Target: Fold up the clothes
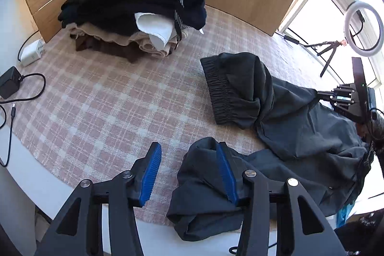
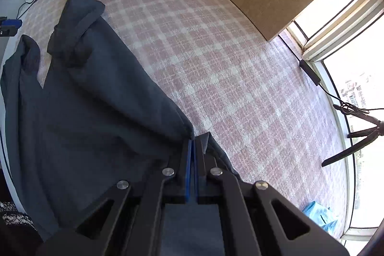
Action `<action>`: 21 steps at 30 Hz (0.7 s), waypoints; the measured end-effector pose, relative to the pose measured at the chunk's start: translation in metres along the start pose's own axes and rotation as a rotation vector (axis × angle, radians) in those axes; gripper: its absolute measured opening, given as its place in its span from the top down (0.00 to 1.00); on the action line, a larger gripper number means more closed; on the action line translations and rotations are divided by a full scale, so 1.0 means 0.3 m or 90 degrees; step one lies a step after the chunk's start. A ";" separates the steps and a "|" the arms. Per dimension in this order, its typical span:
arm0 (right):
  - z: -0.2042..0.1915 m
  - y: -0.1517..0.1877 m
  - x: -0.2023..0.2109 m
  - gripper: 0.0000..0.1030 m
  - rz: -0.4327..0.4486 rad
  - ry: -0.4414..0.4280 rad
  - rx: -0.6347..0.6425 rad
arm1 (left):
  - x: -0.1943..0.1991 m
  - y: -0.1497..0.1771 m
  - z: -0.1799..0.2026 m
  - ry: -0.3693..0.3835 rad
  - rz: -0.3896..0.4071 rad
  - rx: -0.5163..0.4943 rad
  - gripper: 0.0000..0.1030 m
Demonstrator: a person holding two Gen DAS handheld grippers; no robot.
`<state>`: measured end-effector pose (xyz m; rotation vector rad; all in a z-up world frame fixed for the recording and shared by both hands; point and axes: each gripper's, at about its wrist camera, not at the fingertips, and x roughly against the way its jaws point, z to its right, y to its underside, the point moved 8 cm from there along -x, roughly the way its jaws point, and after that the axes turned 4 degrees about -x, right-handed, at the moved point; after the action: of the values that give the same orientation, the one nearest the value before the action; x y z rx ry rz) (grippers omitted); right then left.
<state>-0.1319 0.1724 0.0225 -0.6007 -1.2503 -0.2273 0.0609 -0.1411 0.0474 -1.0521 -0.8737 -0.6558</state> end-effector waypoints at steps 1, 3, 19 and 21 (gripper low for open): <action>0.018 0.005 -0.003 0.98 -0.001 -0.006 -0.018 | -0.012 -0.031 -0.003 0.000 0.013 0.003 0.57; 0.046 0.011 -0.002 0.98 0.000 -0.024 -0.052 | -0.063 -0.096 0.025 0.040 0.011 0.017 0.54; 0.017 -0.010 -0.015 0.98 0.018 -0.032 -0.052 | -0.397 -0.313 0.193 -0.049 -0.004 -0.133 0.79; 0.030 -0.017 -0.018 0.98 0.020 -0.031 -0.063 | -0.303 -0.302 0.201 -0.035 0.031 -0.147 0.90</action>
<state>-0.1434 0.1722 0.0207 -0.7145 -1.2810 -0.2505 -0.0763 -0.1137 0.0247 -1.2997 -0.8295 -0.7007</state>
